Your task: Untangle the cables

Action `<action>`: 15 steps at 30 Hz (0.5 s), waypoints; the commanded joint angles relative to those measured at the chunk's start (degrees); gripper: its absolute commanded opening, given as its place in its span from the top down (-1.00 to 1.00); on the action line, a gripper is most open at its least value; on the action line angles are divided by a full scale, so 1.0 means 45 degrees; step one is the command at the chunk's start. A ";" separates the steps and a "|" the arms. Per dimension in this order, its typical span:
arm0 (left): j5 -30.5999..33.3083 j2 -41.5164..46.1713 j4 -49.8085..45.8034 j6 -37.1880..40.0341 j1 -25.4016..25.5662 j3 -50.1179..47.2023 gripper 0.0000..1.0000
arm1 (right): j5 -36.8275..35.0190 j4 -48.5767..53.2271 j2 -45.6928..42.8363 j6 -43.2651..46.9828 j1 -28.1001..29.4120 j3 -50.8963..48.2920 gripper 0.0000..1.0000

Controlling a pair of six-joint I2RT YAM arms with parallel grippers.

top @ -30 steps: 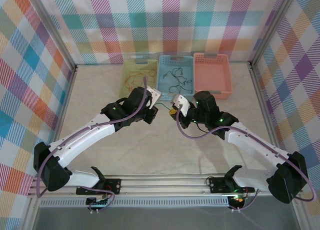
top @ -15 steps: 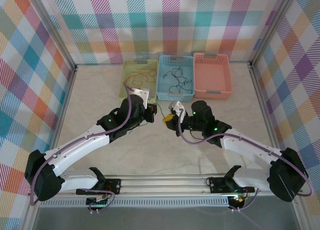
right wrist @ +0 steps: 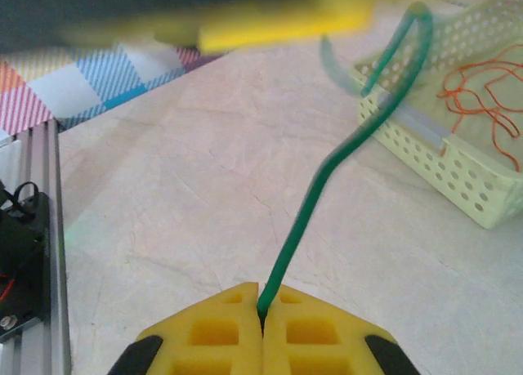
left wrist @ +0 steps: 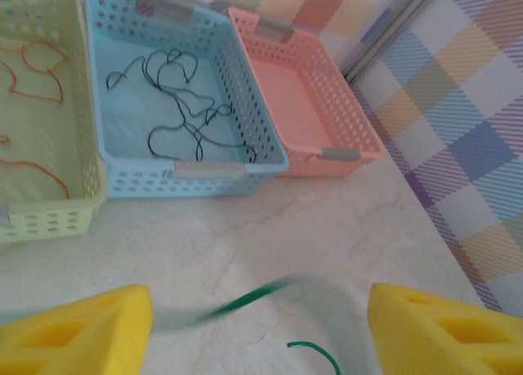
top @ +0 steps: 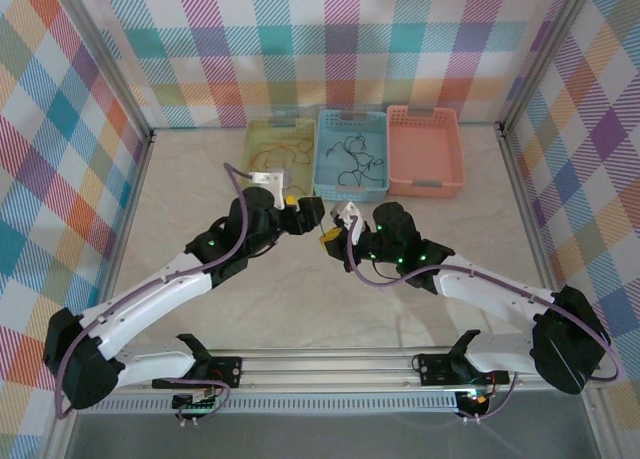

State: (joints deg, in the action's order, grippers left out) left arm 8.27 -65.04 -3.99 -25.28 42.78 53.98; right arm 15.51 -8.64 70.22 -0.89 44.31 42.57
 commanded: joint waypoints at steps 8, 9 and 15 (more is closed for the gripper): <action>0.2940 0.4666 -0.2320 0.1504 -0.0499 -0.0291 -0.96 | -0.1234 0.1631 -0.1043 -0.2152 -0.4412 0.1128 1.00; 0.3086 0.5085 -0.2410 0.1563 -0.0522 -0.0484 -0.97 | -0.1390 0.1856 -0.0937 -0.2291 -0.4805 0.1361 1.00; 0.3552 0.6926 -0.3226 0.1745 -0.0620 -0.1499 -1.00 | -0.2157 0.2577 0.0779 -0.3947 -0.7100 0.3258 1.00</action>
State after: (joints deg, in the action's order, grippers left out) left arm 21.85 -34.81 -14.76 -19.11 40.60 49.17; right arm 7.64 0.45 70.32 -12.86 15.31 53.34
